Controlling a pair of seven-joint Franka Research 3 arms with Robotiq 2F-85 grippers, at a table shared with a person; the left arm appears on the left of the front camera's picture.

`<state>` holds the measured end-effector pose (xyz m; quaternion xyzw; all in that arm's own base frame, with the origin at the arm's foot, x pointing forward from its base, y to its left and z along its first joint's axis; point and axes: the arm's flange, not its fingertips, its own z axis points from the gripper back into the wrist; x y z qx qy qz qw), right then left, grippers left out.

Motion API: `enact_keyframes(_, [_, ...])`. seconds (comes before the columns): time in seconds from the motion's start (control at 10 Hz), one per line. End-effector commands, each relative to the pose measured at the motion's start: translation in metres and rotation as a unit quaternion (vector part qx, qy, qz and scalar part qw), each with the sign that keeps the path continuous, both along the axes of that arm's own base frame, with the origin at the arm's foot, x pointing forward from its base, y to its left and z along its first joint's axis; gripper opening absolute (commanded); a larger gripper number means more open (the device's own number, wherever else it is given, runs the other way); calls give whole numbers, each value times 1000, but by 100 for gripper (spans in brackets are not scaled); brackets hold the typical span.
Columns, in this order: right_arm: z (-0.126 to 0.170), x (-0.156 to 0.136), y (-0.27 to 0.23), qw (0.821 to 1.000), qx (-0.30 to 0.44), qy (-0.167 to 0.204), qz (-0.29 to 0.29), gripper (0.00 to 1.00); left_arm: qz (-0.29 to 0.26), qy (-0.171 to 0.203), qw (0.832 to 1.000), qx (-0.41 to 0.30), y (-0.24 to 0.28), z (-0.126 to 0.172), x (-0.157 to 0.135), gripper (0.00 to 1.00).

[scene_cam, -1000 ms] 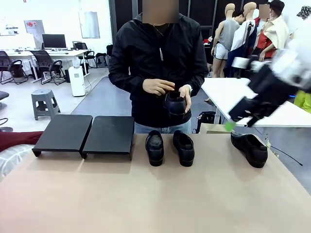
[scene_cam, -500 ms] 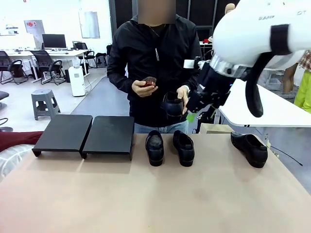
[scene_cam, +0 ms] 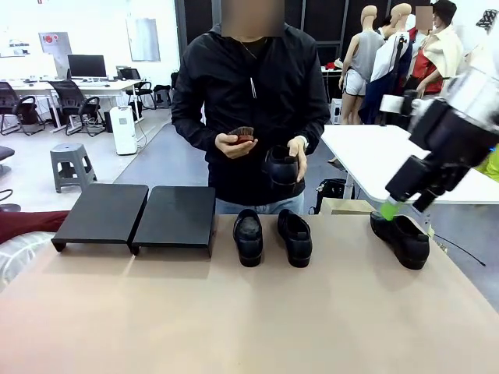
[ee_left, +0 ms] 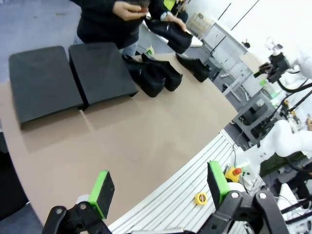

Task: Organize the shoes by placing them on the stand.
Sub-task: Pick up one Shoe and place it in the middle of the table.

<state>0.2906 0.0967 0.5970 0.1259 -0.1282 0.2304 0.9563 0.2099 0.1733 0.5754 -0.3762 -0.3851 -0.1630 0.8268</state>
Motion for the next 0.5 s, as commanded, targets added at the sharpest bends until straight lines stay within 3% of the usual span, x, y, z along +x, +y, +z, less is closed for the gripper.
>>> enact_keyframes(0.0, [-7, -3, 2, 999, 14, -37, 3, 100, -6, -10, 1000, -2, 1, 1, 0, 100])
enact_keyframes(0.2, [0, 4, 19, 999, -21, -33, 36, 100, -6, -10, 1000, -2, 1, 1, 0, 100])
enact_keyframes(0.4, [14, -19, -6, 999, -17, -19, 33, 100, -6, -10, 1000, -2, 1, 1, 0, 100])
